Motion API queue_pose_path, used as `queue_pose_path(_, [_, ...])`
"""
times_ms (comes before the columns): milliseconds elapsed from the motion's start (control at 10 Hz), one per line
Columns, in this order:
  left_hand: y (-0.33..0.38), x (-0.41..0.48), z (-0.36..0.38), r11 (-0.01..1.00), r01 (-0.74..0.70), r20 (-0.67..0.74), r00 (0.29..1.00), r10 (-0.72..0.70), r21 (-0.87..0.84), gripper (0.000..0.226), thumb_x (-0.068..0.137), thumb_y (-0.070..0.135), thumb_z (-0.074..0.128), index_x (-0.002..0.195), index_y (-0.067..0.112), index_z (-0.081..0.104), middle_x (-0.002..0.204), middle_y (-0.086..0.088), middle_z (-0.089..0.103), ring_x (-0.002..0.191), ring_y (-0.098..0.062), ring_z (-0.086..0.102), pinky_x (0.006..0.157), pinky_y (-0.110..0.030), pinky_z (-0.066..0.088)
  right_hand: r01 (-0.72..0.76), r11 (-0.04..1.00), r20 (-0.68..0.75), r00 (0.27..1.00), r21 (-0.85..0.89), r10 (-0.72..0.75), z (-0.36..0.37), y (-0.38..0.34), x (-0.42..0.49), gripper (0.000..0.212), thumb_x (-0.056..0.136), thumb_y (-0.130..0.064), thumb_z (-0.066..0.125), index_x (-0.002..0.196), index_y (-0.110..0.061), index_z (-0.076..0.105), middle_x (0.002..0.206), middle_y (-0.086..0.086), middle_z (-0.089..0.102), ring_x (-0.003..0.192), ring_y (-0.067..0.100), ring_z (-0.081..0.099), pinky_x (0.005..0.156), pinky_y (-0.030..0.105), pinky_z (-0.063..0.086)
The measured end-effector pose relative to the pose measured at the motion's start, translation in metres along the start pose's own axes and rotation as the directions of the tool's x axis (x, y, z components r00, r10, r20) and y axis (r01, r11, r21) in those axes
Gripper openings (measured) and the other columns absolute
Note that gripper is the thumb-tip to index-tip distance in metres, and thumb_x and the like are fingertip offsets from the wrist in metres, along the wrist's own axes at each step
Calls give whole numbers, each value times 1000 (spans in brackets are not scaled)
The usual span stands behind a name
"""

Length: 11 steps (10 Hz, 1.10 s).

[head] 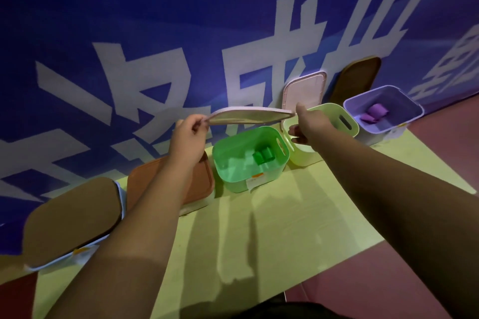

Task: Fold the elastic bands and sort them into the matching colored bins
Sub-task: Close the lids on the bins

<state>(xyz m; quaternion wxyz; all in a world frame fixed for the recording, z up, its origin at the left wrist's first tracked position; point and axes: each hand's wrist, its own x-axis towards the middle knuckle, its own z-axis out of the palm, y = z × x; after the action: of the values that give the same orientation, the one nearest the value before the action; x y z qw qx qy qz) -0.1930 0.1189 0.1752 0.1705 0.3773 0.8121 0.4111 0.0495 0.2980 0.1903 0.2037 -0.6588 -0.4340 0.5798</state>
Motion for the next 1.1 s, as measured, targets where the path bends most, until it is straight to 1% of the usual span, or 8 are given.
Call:
queue_pose_path(200, [-31,-21,-11,989,104,197,977,-82,-105,36,104,16,59,135,32,69,132,7,61,105,-2,62,96,-26,51,-34,994,30,999,-102,37,-4,22,-6,5,100,-7,65,96,-7,64,93,13,71,73,19,70,70,32,63])
queue_pose_path(300, [-39,-29,-6,984,174,339,928,-151,-37,48,95,27,61,141,38,61,134,13,65,116,-10,64,107,-41,52,41,977,28,999,-208,-36,0,45,-3,13,94,0,68,88,-11,64,97,16,74,77,23,73,79,38,67])
queue_pose_path(400, [-44,-37,7,984,120,438,883,-168,135,65,80,63,69,139,39,57,142,12,60,129,-15,57,107,-47,51,30,988,26,999,-153,-26,5,64,8,11,96,-1,65,92,-12,65,95,14,72,81,25,74,74,32,65])
queue_pose_path(500, [-43,-40,26,918,24,432,878,-209,396,96,70,82,67,147,30,44,160,4,38,145,-24,32,113,-51,42,94,870,110,993,-484,-47,13,77,14,11,100,-20,65,101,-13,73,103,7,74,98,26,74,86,28,61])
queue_pose_path(600, [-43,-35,43,845,8,388,886,-254,534,117,56,93,62,149,27,37,166,1,29,151,-30,23,117,-56,37,129,864,113,990,-487,-84,14,88,37,14,98,-21,67,98,-8,71,95,6,73,88,24,72,81,31,61])
queue_pose_path(700, [-44,-30,56,800,18,360,887,-290,600,117,59,92,63,151,24,37,168,-3,27,155,-33,18,121,-54,30,193,805,101,981,-561,-165,21,99,61,12,85,0,67,97,-1,69,80,14,77,74,34,78,74,47,68])
queue_pose_path(900, [-43,-28,75,760,6,312,910,-274,650,87,74,77,69,139,22,51,161,-3,37,151,-33,25,119,-53,33,245,694,188,969,-677,-158,16,88,66,13,92,-7,65,102,-2,60,78,14,76,56,28,76,64,48,68])
queue_pose_path(1100, [-36,-40,83,742,18,286,916,-280,671,84,81,77,65,145,24,53,163,-1,35,150,-30,26,119,-52,34,296,607,290,951,-738,-112,5,74,75,16,95,-3,66,108,2,58,83,20,75,59,32,77,62,50,67])
